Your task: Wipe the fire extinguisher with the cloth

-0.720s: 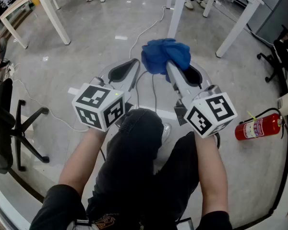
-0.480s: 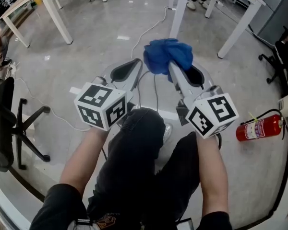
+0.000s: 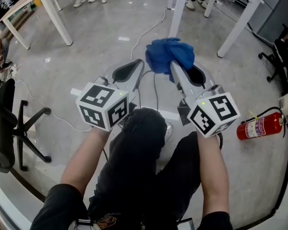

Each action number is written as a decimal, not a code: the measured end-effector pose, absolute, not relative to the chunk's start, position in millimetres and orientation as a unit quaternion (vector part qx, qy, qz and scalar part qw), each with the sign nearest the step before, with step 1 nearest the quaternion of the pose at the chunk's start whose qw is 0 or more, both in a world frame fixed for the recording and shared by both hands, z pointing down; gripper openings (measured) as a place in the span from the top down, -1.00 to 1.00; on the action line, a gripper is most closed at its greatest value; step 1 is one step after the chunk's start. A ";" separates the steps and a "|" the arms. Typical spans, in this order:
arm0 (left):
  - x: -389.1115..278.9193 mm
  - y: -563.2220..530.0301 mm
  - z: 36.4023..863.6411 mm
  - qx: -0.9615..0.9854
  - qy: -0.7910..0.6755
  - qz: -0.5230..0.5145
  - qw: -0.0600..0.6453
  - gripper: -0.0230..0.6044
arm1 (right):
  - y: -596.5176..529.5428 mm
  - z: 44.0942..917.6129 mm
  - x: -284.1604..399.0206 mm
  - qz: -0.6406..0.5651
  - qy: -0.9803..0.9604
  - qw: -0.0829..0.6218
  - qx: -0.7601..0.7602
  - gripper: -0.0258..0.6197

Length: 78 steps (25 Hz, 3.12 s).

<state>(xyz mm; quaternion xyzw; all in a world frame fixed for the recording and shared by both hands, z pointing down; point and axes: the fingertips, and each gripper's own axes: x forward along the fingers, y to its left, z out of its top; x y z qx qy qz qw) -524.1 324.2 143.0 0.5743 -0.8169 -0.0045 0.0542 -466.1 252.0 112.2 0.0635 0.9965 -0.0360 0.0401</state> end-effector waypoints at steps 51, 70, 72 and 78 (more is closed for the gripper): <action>-66.6 53.4 99.3 0.909 -0.415 0.049 -0.009 0.91 | 44.0 103.0 43.6 -0.007 0.895 0.033 -0.445 0.71; -48.5 15.4 128.4 0.924 -0.376 0.066 0.000 0.91 | 29.5 134.3 88.9 0.008 0.869 -0.055 -0.491 0.71; -45.7 8.9 132.2 0.926 -0.371 0.073 -0.002 0.91 | 24.6 135.8 91.9 0.018 0.869 -0.068 -0.490 0.71; -37.9 -21.2 150.4 0.929 -0.354 0.111 -0.004 0.91 | -5.0 153.6 100.1 0.032 0.872 -0.107 -0.477 0.71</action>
